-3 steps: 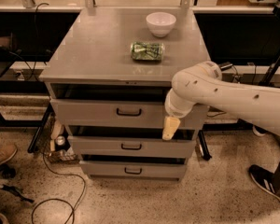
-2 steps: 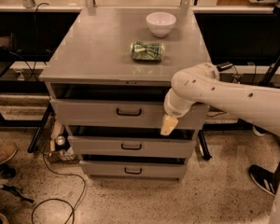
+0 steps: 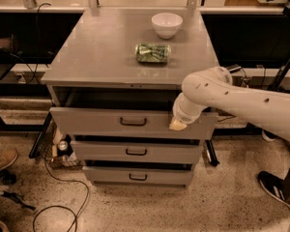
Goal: Open top drawer
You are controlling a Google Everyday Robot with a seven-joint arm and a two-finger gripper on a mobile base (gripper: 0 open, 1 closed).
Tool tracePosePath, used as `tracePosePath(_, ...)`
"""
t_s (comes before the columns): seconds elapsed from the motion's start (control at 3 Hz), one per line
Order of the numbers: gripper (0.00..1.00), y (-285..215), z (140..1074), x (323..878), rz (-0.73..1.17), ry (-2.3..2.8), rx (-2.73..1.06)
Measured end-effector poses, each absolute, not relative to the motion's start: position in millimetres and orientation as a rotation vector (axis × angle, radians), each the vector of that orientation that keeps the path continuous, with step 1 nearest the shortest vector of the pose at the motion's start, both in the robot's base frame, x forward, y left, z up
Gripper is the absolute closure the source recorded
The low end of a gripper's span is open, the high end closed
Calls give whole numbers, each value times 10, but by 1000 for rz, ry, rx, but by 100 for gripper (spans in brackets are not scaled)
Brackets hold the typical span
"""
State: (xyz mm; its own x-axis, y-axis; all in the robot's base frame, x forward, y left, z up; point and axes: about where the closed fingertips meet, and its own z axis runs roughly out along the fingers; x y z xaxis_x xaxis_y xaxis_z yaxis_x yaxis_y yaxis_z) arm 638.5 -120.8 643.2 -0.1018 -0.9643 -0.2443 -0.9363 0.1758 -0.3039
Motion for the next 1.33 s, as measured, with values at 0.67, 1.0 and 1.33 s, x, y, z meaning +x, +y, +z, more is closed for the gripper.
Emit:
tracePosePath(0.67, 100, -1208, 6463, 6383, -100, 2077, -1796)
tracePosePath(1.0, 100, -1257, 6530, 6134, -79, 2101, -1784)
tracePosePath(1.33, 100, -1257, 6530, 6130, -79, 2101, -1784)
